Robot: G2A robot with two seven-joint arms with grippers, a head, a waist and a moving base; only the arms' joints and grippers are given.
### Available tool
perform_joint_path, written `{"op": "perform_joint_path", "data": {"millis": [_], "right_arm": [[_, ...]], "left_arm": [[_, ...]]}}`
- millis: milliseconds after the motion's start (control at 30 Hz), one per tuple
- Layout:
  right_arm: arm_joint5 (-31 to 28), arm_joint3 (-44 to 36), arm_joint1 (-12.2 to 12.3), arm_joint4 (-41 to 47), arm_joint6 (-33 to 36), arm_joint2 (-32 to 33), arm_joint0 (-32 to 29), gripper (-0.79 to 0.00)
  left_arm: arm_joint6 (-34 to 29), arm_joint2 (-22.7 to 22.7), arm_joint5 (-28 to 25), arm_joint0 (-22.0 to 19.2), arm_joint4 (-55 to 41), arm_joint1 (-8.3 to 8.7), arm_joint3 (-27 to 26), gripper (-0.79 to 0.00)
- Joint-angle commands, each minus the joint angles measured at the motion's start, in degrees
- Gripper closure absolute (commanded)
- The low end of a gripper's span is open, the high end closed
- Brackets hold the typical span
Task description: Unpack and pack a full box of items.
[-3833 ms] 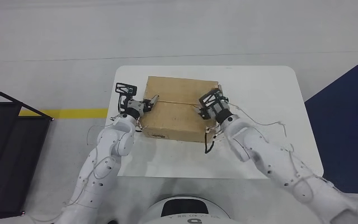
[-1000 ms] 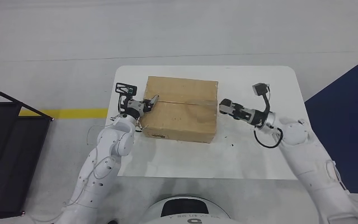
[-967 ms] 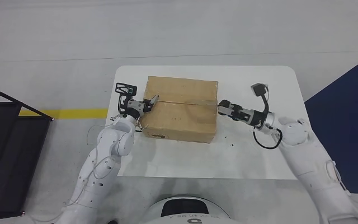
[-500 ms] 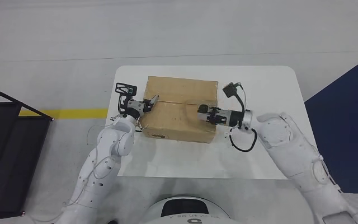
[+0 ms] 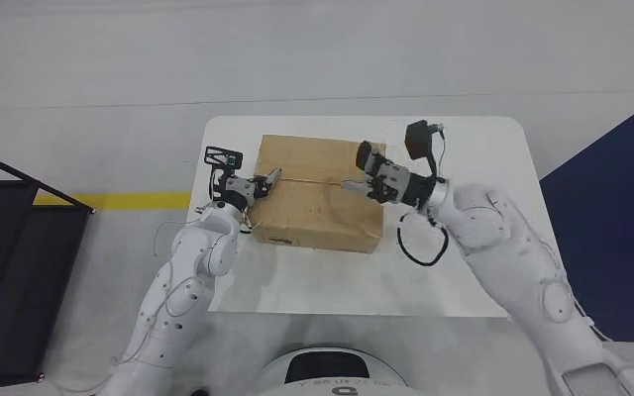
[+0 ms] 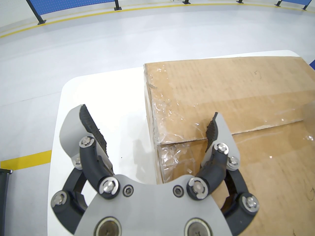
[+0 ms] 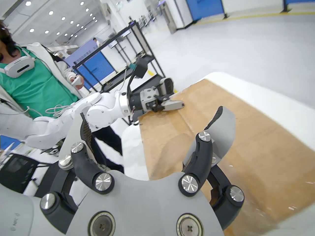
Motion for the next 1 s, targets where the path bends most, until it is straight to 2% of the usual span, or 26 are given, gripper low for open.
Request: {"op": "perform_joint_path", "data": {"millis": [0, 67, 133, 267, 433, 667, 733, 967], "right_arm": [[4.4, -2.9, 0.6, -11.7, -4.5, 4.6, -4.0, -0.785], [8.4, -6.5, 1.1, -20.9, -5.4, 6.5, -7.7, -0.785], [12.7, -9.4, 1.4, -29.7, -3.3, 7.0, -10.2, -0.785], [15.4, -12.5, 1.2, -39.4, 2.3, 3.2, -10.5, -0.785], [18.8, -10.8, -0.1, -43.4, 6.0, -2.6, -5.4, -0.785], [19.9, -5.1, -2.1, -44.9, 11.0, -8.8, 2.9, -0.785], [20.4, -3.7, -2.7, -45.5, 12.4, -10.7, 5.0, -0.748], [23.8, -0.5, -4.9, -49.0, 15.8, -16.4, 10.2, -0.483]], "left_arm": [[0.0, 0.0, 0.0, 0.0, 0.0, 0.00, 0.0, -0.785], [0.0, 0.0, 0.0, 0.0, 0.0, 0.00, 0.0, -0.785], [0.0, 0.0, 0.0, 0.0, 0.0, 0.00, 0.0, -0.785], [0.0, 0.0, 0.0, 0.0, 0.0, 0.00, 0.0, -0.785], [0.0, 0.0, 0.0, 0.0, 0.0, 0.00, 0.0, -0.785], [0.0, 0.0, 0.0, 0.0, 0.0, 0.00, 0.0, -0.785], [0.0, 0.0, 0.0, 0.0, 0.0, 0.00, 0.0, -0.785], [0.0, 0.0, 0.0, 0.0, 0.0, 0.00, 0.0, -0.785]]}}
